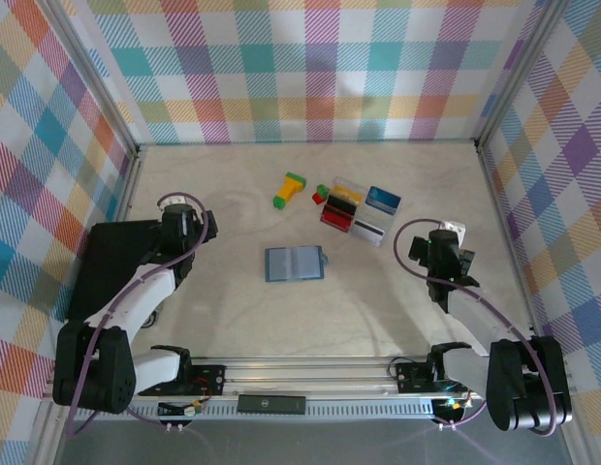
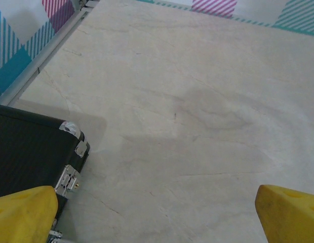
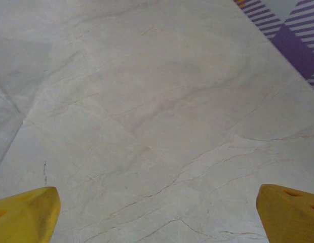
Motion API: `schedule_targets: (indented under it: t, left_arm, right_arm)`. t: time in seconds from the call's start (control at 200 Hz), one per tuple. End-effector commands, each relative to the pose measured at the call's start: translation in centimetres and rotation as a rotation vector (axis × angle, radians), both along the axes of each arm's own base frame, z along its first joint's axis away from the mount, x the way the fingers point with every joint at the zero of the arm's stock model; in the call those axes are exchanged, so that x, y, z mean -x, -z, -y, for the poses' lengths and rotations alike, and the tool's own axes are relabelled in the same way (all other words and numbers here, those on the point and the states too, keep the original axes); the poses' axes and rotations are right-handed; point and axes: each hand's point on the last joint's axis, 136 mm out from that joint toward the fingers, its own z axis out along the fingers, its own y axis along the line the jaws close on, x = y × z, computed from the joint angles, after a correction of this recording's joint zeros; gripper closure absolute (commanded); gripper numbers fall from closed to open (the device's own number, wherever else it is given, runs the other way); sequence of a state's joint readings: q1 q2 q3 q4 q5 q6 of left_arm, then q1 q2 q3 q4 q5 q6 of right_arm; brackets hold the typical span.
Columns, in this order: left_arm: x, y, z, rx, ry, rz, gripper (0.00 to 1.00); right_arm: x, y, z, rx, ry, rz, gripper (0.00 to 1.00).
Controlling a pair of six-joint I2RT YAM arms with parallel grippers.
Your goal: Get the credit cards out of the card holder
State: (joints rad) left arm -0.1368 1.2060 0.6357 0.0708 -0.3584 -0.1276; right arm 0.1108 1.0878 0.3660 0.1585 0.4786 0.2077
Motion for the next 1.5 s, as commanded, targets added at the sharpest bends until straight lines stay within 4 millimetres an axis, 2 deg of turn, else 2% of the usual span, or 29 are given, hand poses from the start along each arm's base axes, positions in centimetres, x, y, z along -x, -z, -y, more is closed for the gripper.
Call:
schedule_targets:
  t: [0.0,0.145,0.17,0.275,0.52,0.625,0.77,0.965,1.145,1.2,1.495]
  left_arm:
    - [-0.9,0.2,0.2,-0.064,0.055,0.071,0.00]
    - [-1.0,0.3,1.2,-0.027,0.141,0.181,0.00]
    - [-1.0,0.3,1.3,-0.020,0.155,0.196,0.00]
    - [-0.9,0.3,1.9,0.010,0.212,0.258,0.00]
    - [-1.5,2.4,2.9,0.007,0.286,0.242,0.00]
    - [-1.9,3.5,2.9,0.020,0.295,0.227,0.00]
    - [-2.5,4.7,3.1,0.030,0.311,0.211,0.00]
    - [-3.1,6.5,3.0,0.032,0.303,0.179,0.00]
    - [-3.6,6.8,2.6,0.027,0.281,0.146,0.00]
    - [-3.6,6.8,2.5,0.024,0.272,0.146,0.00]
    - [-3.6,6.8,2.5,0.020,0.268,0.146,0.00]
  right_arm:
    - [-2.8,-2.7,-1.8,-0.035,-0.112,0.187,0.01]
    - [-3.8,-2.7,-3.0,-0.035,-0.186,0.250,0.01]
    - [-4.2,-3.4,-3.1,-0.033,-0.193,0.290,0.01]
    - [-4.8,-3.7,-3.6,-0.018,-0.232,0.322,0.01]
    - [-5.4,-3.9,-4.7,0.017,-0.313,0.336,0.01]
    - [-5.9,-3.7,-4.5,0.037,-0.313,0.362,0.01]
    - [-7.0,-2.0,-4.7,0.033,-0.325,0.329,0.01]
    - [-7.1,-1.0,-3.9,0.031,-0.281,0.321,0.01]
    - [-7.6,-0.5,-2.8,0.003,-0.230,0.281,0.01]
    - [-8.3,-0.3,-2.5,-0.017,-0.221,0.248,0.01]
    - [-8.3,-0.3,-2.5,-0.021,-0.224,0.248,0.01]
